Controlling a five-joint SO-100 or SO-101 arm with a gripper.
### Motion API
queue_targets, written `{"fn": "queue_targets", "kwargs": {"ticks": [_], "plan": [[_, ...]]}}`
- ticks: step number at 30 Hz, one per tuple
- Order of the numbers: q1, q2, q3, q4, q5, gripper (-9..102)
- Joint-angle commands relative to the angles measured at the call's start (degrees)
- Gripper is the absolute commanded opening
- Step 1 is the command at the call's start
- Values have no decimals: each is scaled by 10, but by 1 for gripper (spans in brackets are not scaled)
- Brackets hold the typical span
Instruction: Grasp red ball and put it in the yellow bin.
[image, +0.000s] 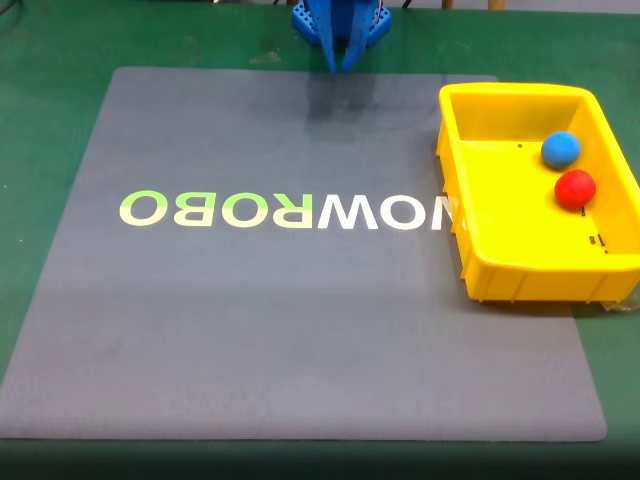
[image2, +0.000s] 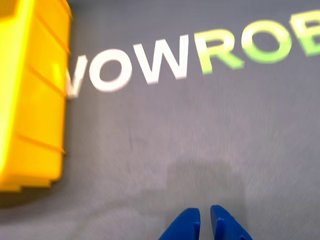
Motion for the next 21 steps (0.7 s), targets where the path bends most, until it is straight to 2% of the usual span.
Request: {"fn": "queue_targets", "kwargs": {"ticks": [1,10,21], "plan": [[-2,7,23,1,3,0],[-28,8,112,4,-2,0],[-37,9,113,130,-47,0]]}}
